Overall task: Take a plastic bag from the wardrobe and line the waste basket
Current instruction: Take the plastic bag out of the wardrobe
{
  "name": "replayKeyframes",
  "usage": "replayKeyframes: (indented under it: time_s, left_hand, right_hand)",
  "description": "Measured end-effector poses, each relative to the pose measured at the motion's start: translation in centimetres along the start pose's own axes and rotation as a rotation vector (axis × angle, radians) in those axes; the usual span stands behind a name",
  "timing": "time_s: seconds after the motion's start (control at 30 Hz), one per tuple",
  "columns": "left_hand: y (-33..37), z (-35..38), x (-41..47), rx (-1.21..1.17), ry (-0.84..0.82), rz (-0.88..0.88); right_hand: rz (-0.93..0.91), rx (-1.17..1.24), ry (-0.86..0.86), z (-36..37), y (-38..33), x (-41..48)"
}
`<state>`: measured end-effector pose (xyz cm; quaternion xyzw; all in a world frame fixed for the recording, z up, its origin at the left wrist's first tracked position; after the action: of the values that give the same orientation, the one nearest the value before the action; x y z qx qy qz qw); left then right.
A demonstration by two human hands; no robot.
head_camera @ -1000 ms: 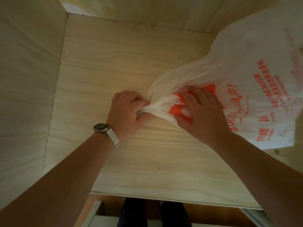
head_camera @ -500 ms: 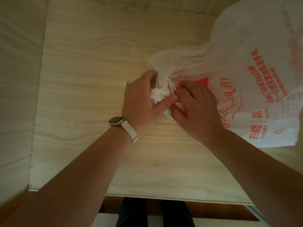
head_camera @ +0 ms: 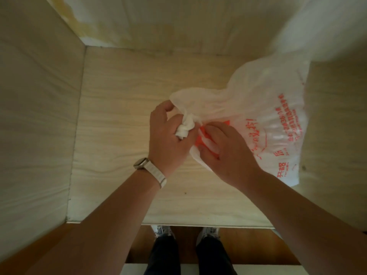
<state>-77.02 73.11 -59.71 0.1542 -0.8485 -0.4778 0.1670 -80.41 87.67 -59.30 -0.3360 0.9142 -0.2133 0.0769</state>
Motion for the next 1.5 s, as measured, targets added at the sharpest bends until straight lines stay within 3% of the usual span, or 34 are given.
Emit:
replayKeyframes:
  time_s: [0.17, 0.43, 0.7, 0.87, 1.1, 1.5]
  left_hand:
    - [6.0, -4.9, 0.8, -0.137, 0.033, 0.013]
    - [16.7, -13.6, 1.4, -0.313, 0.156, -0.082]
    - [26.4, -21.9, 0.4, -0.419, 0.177, 0.056]
    - [29.3, -25.7, -0.9, -0.429, 0.185, 0.134]
    - [33.1, -28.7, -4.1, -0.449, 0.24, 0.112]
    - [38.1, -33.2, -14.8, -0.262, 0.573, 0.037]
  right_hand:
    - [0.02, 0.08, -0.029, -5.2, -4.5, -0.3]
    - [0.009, 0.157, 0.114, -16.4, -12.5, -1.0]
    - [-0.062, 0.081, 0.206, -25.6, -19.9, -3.1]
    - [-0.069, 0.03, 0.257, -28.6, -23.5, -4.4]
    - [-0.193, 0.026, 0.251, -31.2, -26.2, -6.6]
    - [-0.484, 0.072, 0.081, -33.4, -30.2, -10.8]
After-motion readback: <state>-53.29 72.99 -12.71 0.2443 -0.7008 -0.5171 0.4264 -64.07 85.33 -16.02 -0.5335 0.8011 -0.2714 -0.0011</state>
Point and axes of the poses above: each hand's wrist, its own x-axis towards the middle knuckle, its own z-axis out of the palm, y = z × x, the point moved 6 cm from there along x, towards the middle knuckle, and after that the axes turned 8 degrees about -x, right-handed, at the moved point
